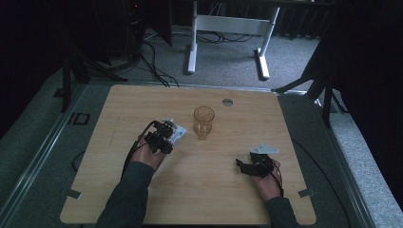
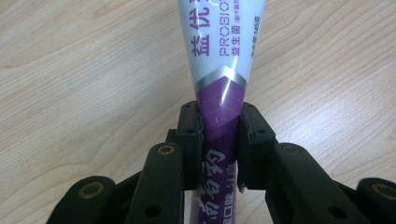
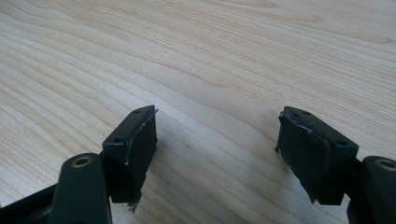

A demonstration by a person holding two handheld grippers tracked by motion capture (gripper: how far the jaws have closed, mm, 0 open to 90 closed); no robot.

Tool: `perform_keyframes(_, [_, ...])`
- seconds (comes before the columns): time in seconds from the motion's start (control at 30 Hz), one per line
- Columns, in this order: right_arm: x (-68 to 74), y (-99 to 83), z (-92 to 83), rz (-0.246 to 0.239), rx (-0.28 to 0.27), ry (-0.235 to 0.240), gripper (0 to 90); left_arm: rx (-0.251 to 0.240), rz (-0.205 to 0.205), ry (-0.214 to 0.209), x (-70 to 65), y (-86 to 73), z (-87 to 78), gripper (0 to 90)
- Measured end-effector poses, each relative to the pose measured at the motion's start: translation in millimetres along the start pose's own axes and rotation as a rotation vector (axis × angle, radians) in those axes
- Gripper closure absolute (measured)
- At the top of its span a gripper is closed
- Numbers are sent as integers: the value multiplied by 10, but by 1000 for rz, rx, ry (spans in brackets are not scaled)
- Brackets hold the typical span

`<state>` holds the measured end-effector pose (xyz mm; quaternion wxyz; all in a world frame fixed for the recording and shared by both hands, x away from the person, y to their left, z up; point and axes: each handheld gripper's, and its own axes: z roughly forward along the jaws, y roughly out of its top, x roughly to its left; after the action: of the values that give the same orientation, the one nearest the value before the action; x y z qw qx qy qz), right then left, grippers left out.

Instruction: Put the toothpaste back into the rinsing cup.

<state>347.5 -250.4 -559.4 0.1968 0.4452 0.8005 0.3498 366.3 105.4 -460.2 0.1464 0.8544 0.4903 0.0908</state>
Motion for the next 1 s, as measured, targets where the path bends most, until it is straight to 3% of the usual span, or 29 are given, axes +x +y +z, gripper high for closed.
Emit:
perform_keyframes(0.2, [0,0,0,1,0,0,282,-19,-12,5,29,4,-46,738])
perform_keyframes(0.5, [0,0,0,0,0,0,282,-86,-31,16,68,12,-139,738])
perform_keyframes(0.67, [0,0,1,0,-1,0,282,-105,-45,-19,110,15,-161,738])
perform_keyframes(1.0, [0,0,1,0,-1,0,282,-159,-73,-43,169,1,-229,738])
